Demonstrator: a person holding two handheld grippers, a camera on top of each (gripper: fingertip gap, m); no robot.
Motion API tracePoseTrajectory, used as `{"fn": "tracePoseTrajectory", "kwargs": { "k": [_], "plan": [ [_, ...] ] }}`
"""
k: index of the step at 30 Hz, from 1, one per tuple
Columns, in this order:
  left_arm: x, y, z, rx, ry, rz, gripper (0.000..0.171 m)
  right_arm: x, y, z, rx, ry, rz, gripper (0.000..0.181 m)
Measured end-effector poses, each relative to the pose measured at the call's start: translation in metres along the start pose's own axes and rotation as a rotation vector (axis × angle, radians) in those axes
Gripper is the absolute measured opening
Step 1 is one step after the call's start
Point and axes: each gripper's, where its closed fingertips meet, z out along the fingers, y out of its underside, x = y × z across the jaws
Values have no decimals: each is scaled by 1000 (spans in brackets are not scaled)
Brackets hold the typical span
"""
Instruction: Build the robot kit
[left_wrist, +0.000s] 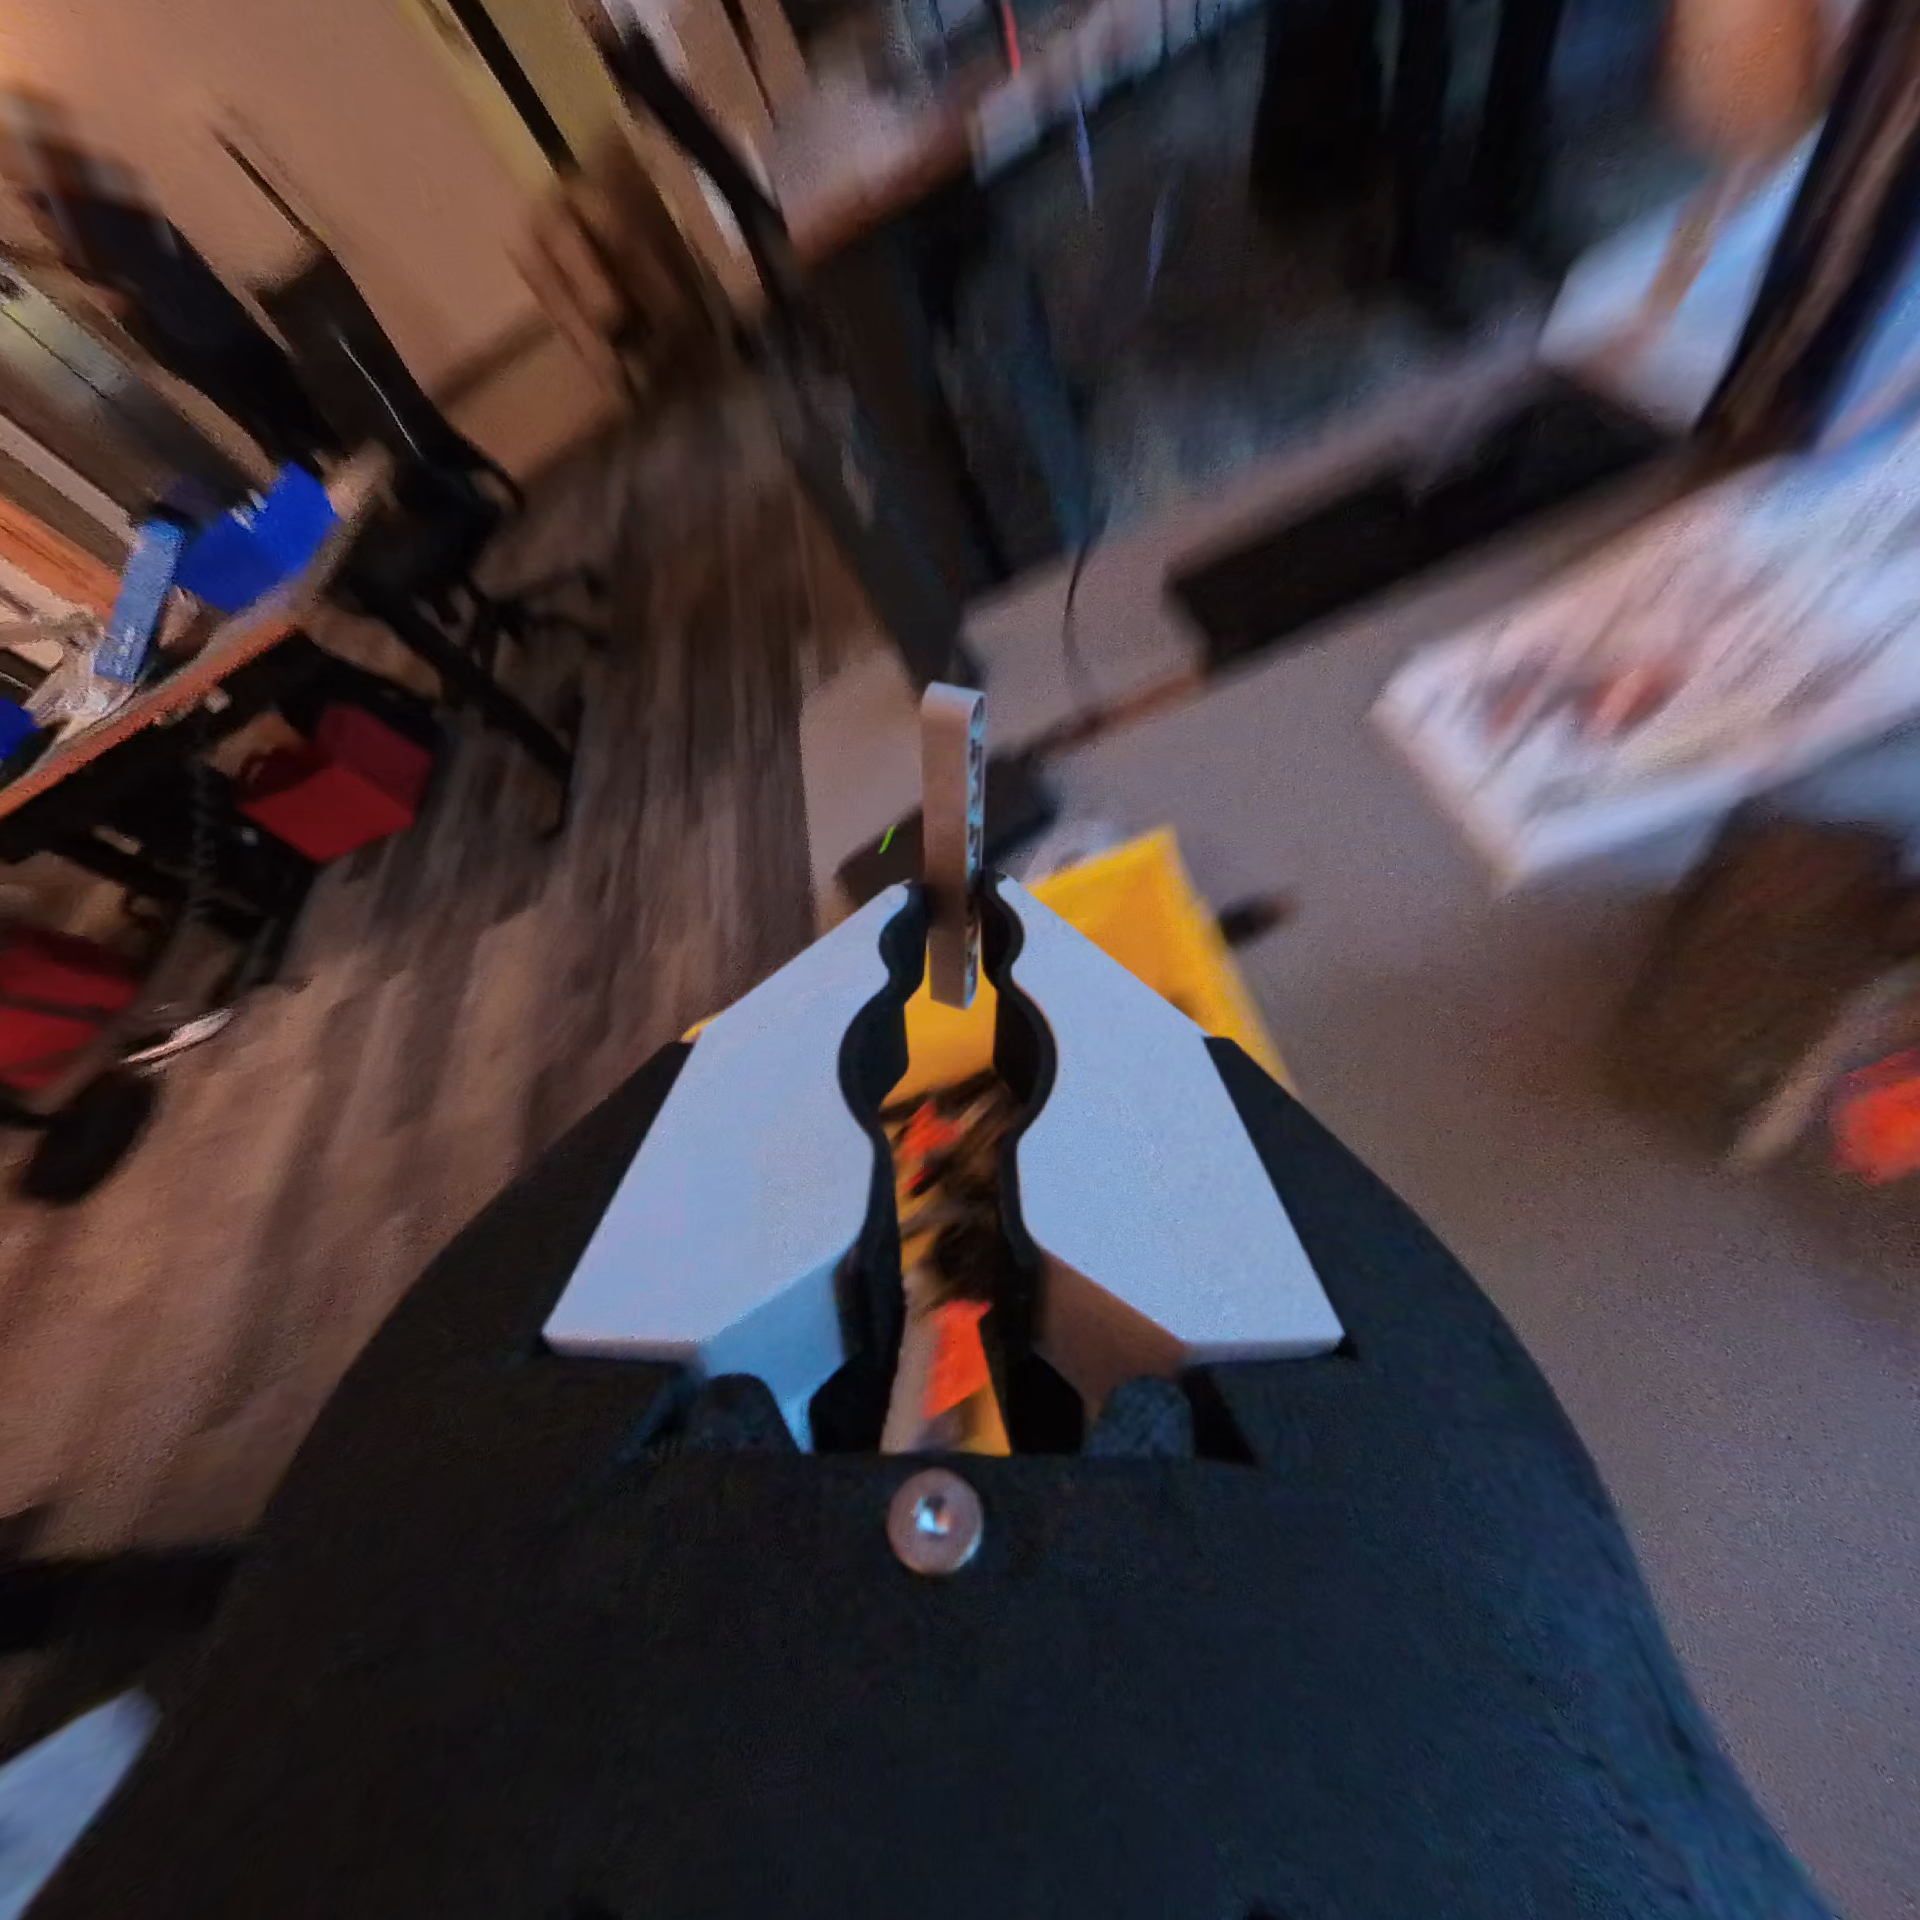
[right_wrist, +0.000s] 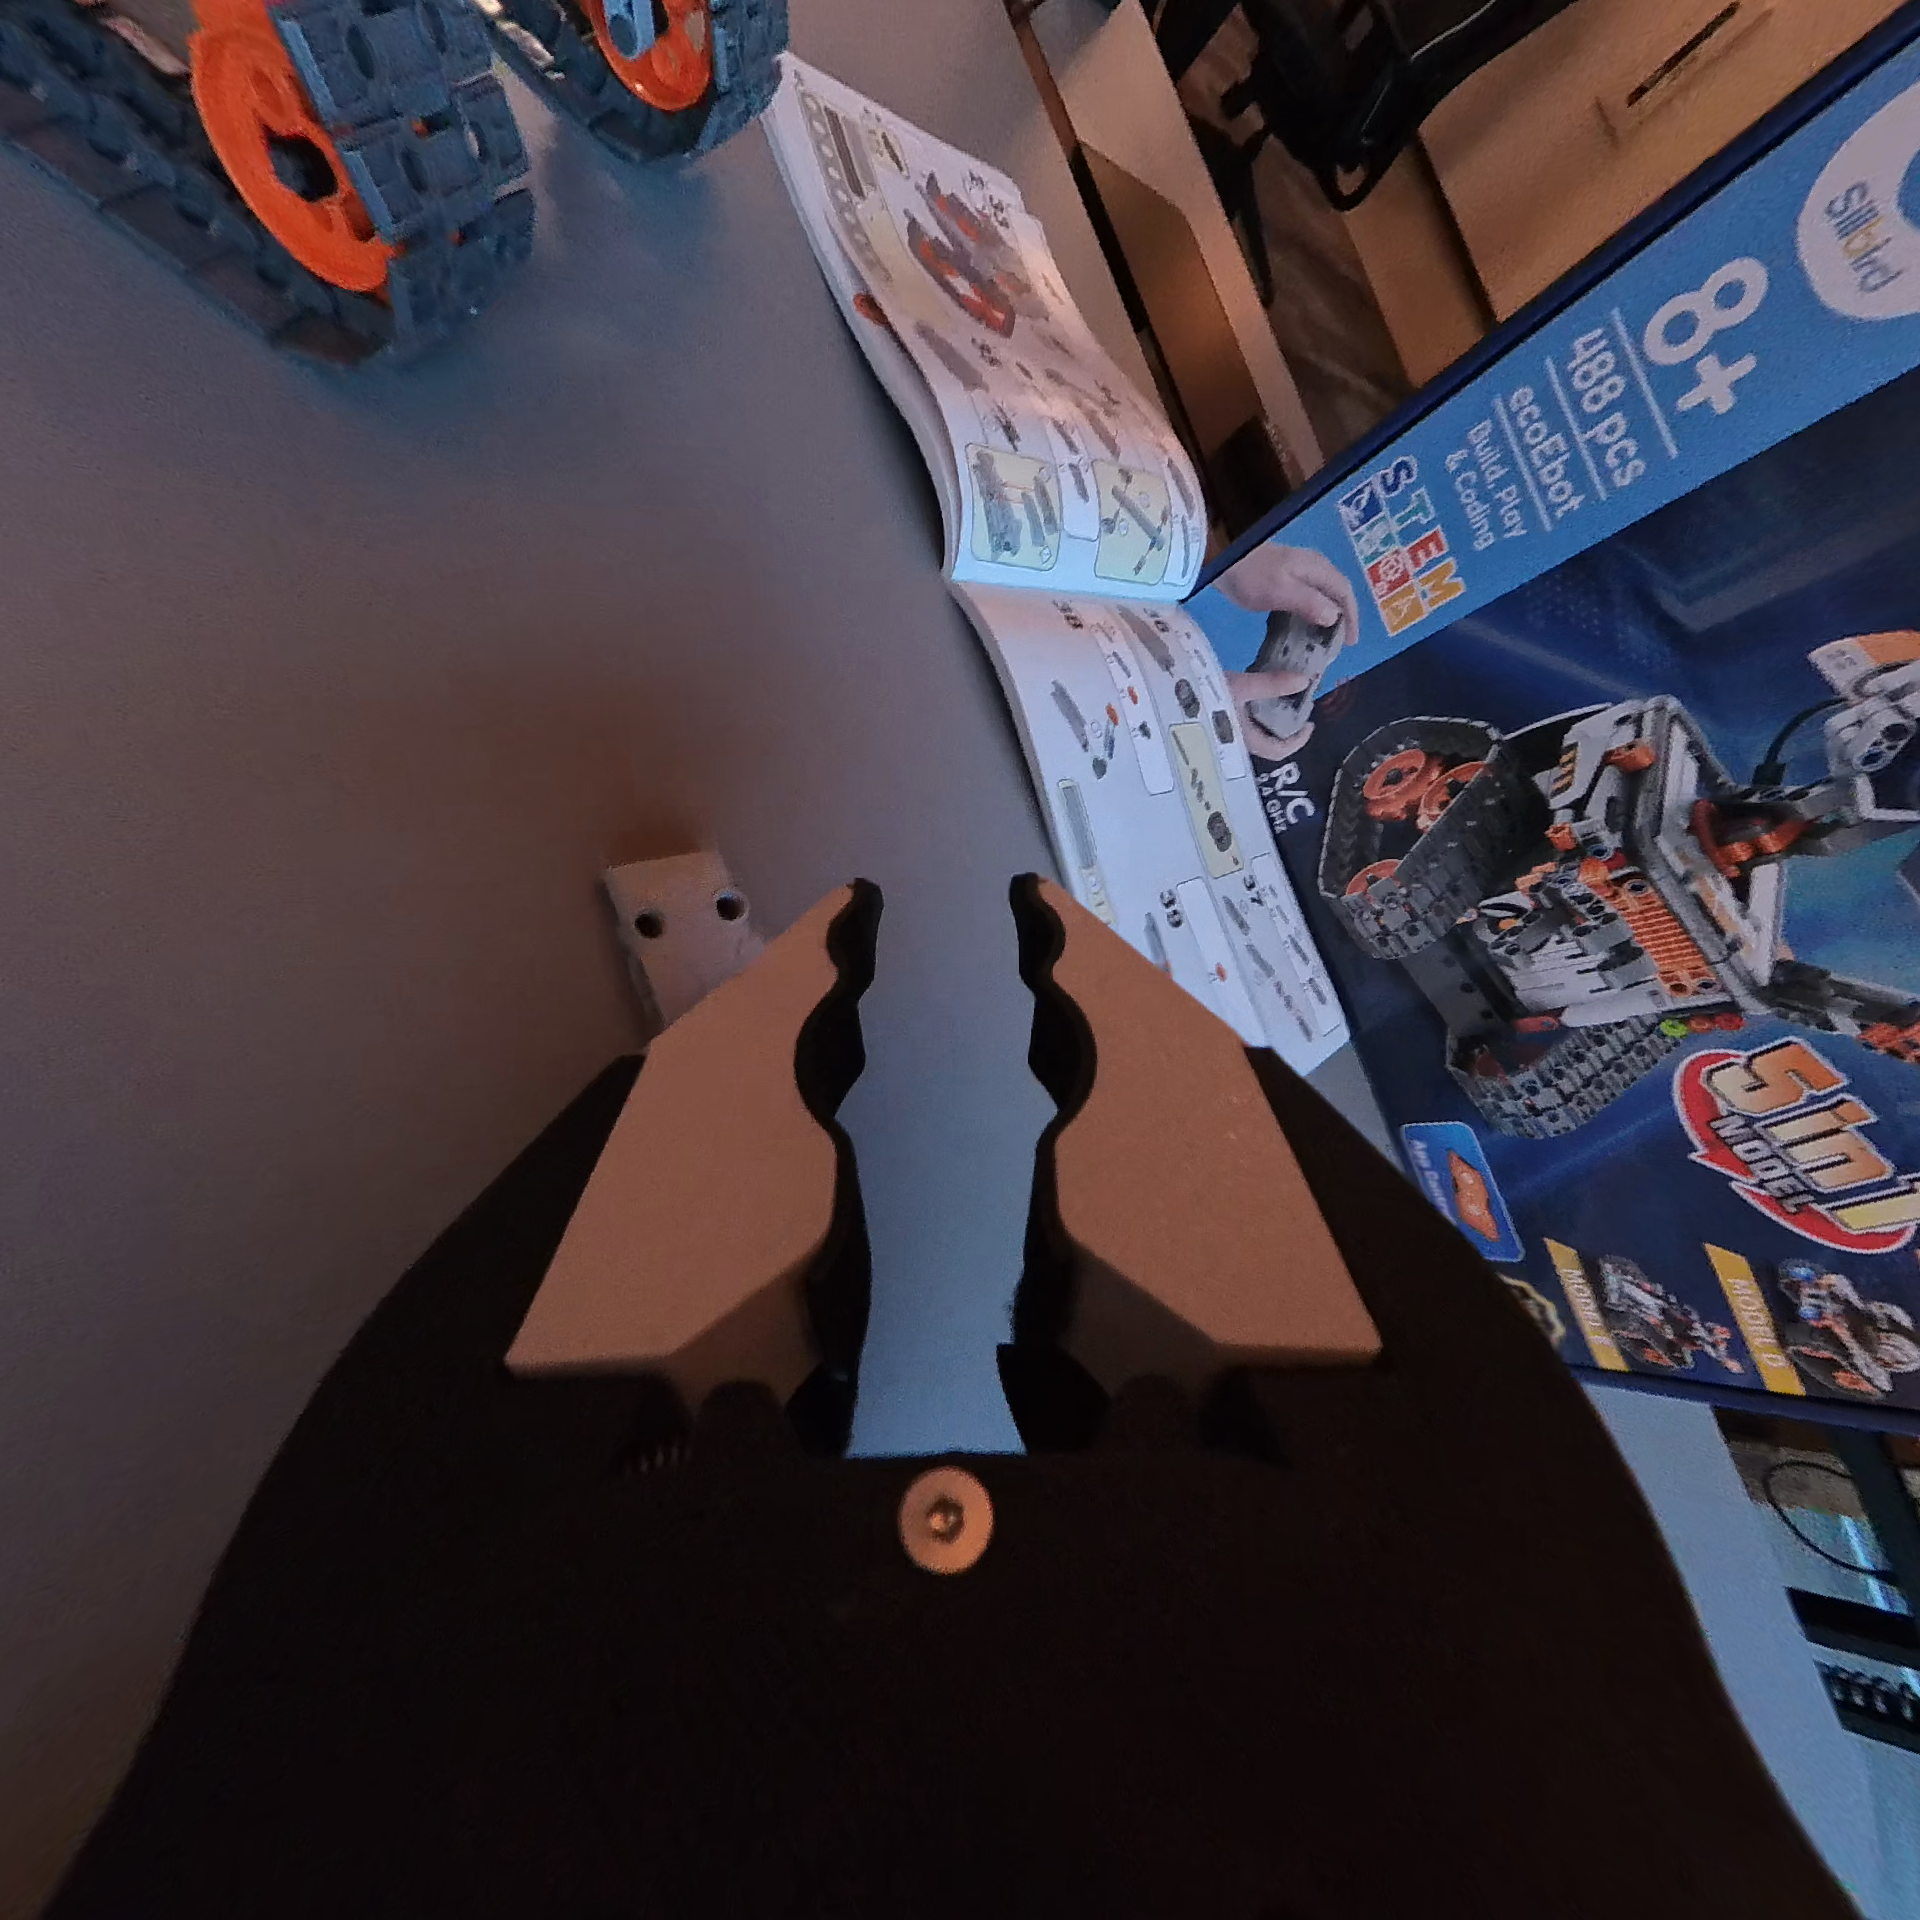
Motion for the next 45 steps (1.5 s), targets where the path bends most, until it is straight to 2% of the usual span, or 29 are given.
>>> {"fn": "tracePoseTrajectory", "kwargs": {
  "k": [3, 5, 6, 7, 9, 11, 12, 14, 16, 20, 23, 28, 31, 38, 40, 43, 45],
  "plan": [
    [53, -58, -58, 293, 35, -244, 7, 0, -1, 3, -8, 9, 11, 27],
    [110, -87, -76, 351, 209, -371, 7, 0, 1, 2, -12, 9, 28, 26],
    [145, -97, -78, 321, 330, -427, 7, 3, 3, -1, -15, 18, 36, 26],
    [185, -103, -76, 243, 459, -451, 7, 7, 5, -5, -14, 34, 48, 26],
    [273, -96, -66, -4, 710, -376, 7, 21, 10, -15, -6, 65, 92, 25],
    [351, -70, -55, -265, 872, -218, 8, 41, 19, -26, 11, 109, 158, 25],
    [381, -56, -48, -354, 912, -133, 8, 52, 24, -31, 13, 132, 194, 25],
    [430, -40, -28, -429, 951, 7, 8, 71, 37, -38, 8, 167, 246, 25],
    [465, -32, -17, -479, 1034, 89, 8, 83, 47, -42, 4, 191, 285, 24],
    [494, -32, -10, -578, 1181, 126, 8, 88, 61, -43, -36, 185, 320, 24],
    [511, -38, -30, -697, 1393, -5, 8, 82, 66, -40, -58, 149, 294, 24],
    [520, -28, -29, -762, 1446, -79, 8, 60, 66, -37, -87, 14, 239, 24],
    [523, -27, -28, -791, 1478, -149, 7, 53, 65, -37, -92, -16, 215, 24],
    [524, -13, -14, -860, 1422, -121, 8, 41, 71, -32, -133, -62, 174, 24],
    [522, -5, -6, -885, 1347, -40, 8, 38, 71, -31, -135, -71, 162, 24],
    [512, 7, 11, -911, 1182, 175, 8, 37, 70, -31, -128, -76, 164, 24],
    [512, 7, 17, -899, 1127, 285, 8, 39, 72, -31, -130, -75, 172, 25]
  ]
}}
